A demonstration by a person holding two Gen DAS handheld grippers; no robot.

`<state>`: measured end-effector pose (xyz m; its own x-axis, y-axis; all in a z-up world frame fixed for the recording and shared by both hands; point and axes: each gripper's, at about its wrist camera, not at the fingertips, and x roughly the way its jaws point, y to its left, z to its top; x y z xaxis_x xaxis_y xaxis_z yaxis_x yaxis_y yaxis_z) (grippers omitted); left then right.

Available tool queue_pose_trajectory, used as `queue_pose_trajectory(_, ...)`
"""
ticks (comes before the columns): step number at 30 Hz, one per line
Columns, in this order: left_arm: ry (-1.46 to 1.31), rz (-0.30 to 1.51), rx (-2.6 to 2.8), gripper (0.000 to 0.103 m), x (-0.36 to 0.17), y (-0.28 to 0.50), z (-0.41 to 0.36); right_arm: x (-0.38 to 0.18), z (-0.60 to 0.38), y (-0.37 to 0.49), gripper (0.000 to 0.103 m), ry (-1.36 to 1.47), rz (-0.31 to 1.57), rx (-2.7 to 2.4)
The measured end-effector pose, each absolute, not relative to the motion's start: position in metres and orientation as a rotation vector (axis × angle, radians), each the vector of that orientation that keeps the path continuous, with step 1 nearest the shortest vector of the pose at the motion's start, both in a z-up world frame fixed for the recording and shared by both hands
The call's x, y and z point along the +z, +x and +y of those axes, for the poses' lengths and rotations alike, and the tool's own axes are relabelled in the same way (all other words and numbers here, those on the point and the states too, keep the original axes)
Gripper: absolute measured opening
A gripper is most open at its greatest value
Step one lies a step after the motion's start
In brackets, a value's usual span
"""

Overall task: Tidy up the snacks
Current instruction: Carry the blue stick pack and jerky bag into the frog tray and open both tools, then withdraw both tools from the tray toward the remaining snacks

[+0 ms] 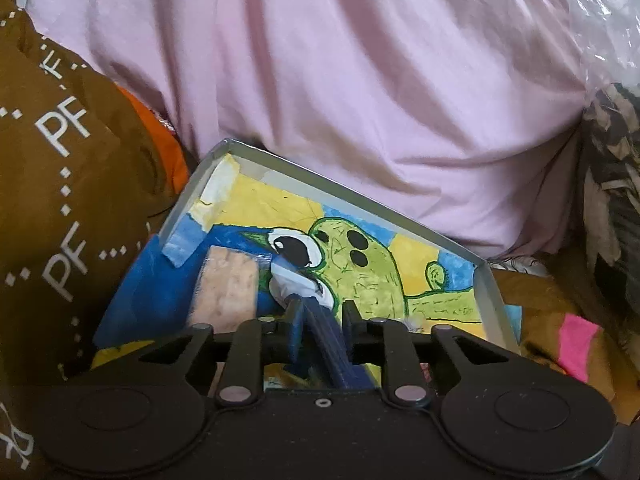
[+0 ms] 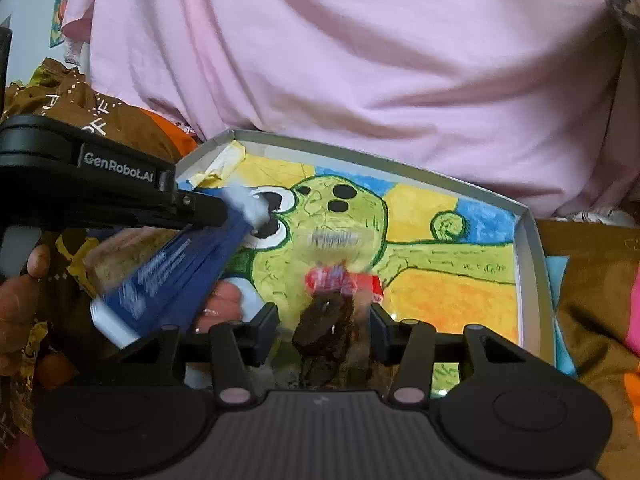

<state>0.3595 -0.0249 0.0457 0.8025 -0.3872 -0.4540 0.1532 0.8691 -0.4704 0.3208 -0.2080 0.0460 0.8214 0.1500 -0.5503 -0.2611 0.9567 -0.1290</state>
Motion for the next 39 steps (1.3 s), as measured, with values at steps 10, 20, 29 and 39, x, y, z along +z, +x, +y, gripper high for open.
queue_pose_trajectory(10,-0.405,0.495,-0.269,0.092,0.065,0.324,-0.018,0.064,-0.224,0.279,0.089,-0.135,0.466,0.198)
queue_pose_trajectory(20,-0.306,0.422,-0.245,0.102,0.076,0.255,-0.011,0.082,-0.24,0.205,0.103,-0.041,0.354,0.204)
queue_pose_trajectory(29,-0.225,0.398,-0.223,0.102,0.071,0.173,-0.01,0.081,-0.247,0.134,0.103,-0.018,0.33,0.186)
queue_pose_trajectory(39,-0.151,0.459,-0.234,0.102,0.037,0.106,-0.011,0.052,-0.25,0.069,0.103,-0.014,0.413,0.155)
